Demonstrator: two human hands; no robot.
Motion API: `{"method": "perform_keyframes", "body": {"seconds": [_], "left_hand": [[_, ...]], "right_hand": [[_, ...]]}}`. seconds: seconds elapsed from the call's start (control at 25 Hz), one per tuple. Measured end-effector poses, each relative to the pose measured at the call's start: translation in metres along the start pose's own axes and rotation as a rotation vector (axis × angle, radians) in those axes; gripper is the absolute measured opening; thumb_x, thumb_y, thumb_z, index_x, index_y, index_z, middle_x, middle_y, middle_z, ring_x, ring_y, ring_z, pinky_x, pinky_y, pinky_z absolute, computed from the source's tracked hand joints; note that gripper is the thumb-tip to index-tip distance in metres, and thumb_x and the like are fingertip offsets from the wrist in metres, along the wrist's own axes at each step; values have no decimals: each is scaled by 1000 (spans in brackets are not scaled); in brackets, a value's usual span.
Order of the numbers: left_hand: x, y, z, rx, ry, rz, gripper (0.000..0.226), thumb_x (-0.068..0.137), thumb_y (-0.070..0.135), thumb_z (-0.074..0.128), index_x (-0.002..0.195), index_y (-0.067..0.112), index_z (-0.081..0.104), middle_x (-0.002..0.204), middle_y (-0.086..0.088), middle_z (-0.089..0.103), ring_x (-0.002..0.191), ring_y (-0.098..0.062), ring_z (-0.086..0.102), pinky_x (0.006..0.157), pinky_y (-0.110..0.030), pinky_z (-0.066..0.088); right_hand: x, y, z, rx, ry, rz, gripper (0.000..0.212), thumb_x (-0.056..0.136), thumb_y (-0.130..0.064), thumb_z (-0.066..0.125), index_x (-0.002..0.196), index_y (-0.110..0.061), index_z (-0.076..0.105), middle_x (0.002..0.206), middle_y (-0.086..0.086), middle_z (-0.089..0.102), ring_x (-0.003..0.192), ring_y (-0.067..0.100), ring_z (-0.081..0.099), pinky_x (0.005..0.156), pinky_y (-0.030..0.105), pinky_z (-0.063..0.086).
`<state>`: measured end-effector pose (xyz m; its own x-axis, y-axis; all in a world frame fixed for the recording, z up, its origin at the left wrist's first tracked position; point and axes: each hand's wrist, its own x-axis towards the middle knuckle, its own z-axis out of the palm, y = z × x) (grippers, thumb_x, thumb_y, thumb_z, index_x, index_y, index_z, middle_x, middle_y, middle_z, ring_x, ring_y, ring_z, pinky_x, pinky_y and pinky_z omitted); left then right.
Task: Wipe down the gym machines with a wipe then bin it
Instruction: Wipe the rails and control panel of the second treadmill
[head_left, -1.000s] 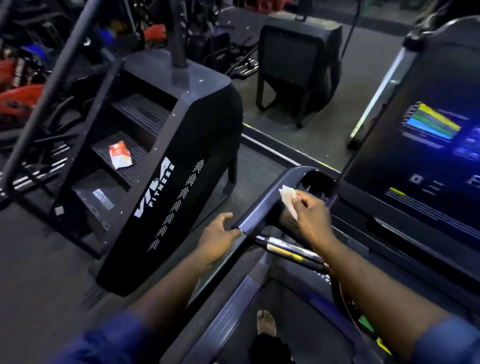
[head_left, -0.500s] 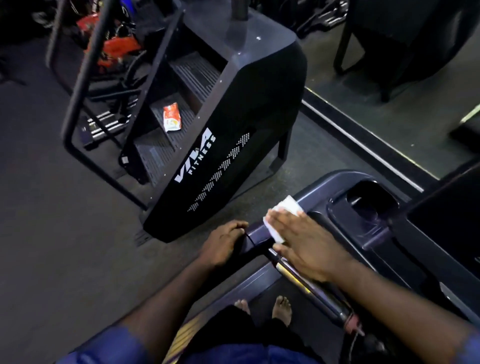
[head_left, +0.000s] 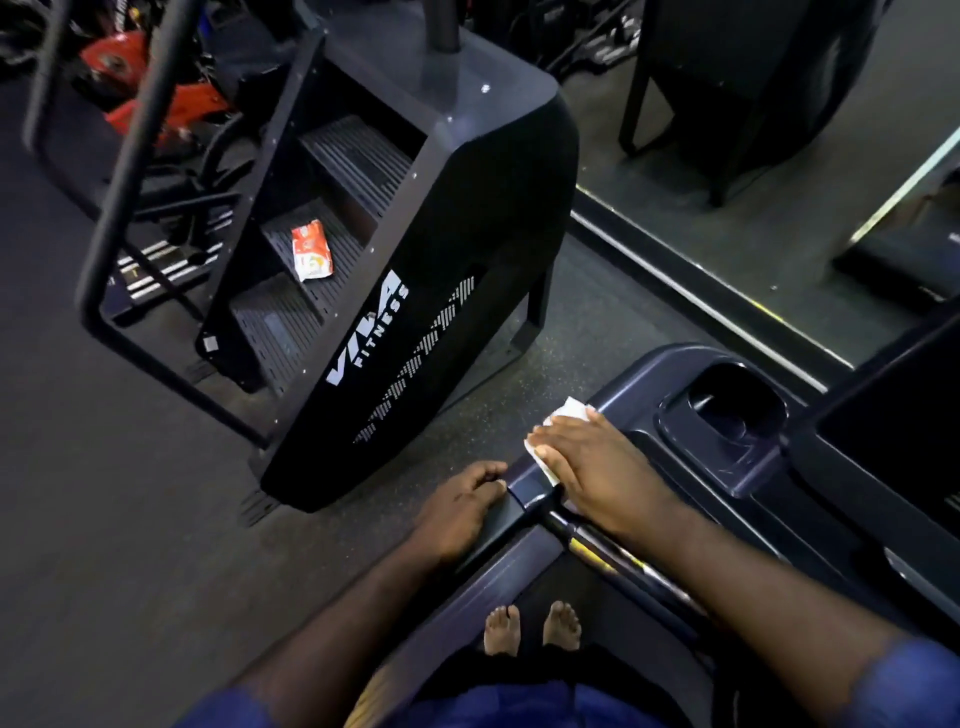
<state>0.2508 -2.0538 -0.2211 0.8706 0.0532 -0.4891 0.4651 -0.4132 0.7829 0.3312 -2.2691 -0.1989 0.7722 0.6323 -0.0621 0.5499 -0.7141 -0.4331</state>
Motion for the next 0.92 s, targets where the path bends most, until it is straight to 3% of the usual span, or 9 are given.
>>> {"method": "perform_keyframes", "body": {"seconds": [0.08,0.12,0.24,0.32,0.4,0.64,0.76,0.84,0.92], "left_hand": [[2,0,1,-55,5,-17,14,99,34,60,104,39,71,107,22,72,103,-2,64,94,-22,45],[3,2,-1,-102,12,-33,18,93,39,60,104,35,74,107,17,75,105,-7,66,97,-27,47],[6,16,-4,-284,28,-79,30,83,39,62,106,21,72,104,0,77,99,-17,68,91,-29,52],[11,32,-4,-426,12,-113,16,95,32,63,106,20,62,99,-4,71,86,-14,63,75,-21,51],[20,45,-8,-462,25,-114,24,89,41,60,104,23,59,100,0,66,82,-10,57,67,-21,44],[24,44,-5,-456,6,-131,49,75,55,51,112,25,62,106,2,64,89,-12,57,73,-29,40],[26,39,-4,-506,-3,-154,51,74,55,50,112,23,60,102,2,60,80,-10,52,67,-25,38],[31,36,-4,-512,17,-144,52,75,56,49,113,23,62,108,-1,62,89,-13,55,72,-28,40],[34,34,-5,-532,36,-135,53,76,56,49,114,21,63,115,-5,64,97,-18,58,75,-30,43]], "right_hand": [[24,-9,13,-44,33,-8,35,107,-45,38,106,-30,70,102,-14,69,104,8,61,118,44,35],[26,-13,19,-44,18,-72,28,106,-41,44,103,-30,70,99,-14,69,99,8,61,112,42,41],[7,7,12,-17,-4,-236,28,107,-39,48,122,-29,69,120,-15,70,115,5,60,108,30,44],[10,25,-4,-127,38,-171,37,110,-44,35,121,-28,67,120,-11,68,116,11,60,108,32,43],[27,19,-7,-322,24,-20,52,107,-47,20,108,-25,68,107,-4,69,108,21,63,106,39,41],[7,-20,12,-244,-73,-141,41,108,-47,27,111,-29,63,111,-7,67,112,16,59,111,38,39],[34,-1,-9,-389,-169,-41,48,109,-47,25,106,-25,67,108,-1,70,108,23,64,104,41,44],[58,-15,-9,-501,-261,8,54,109,-45,23,108,-19,71,113,5,72,110,28,66,98,42,47],[51,-46,12,-441,-288,-89,51,109,-43,26,110,-19,72,112,5,73,109,28,66,97,44,48]]}}
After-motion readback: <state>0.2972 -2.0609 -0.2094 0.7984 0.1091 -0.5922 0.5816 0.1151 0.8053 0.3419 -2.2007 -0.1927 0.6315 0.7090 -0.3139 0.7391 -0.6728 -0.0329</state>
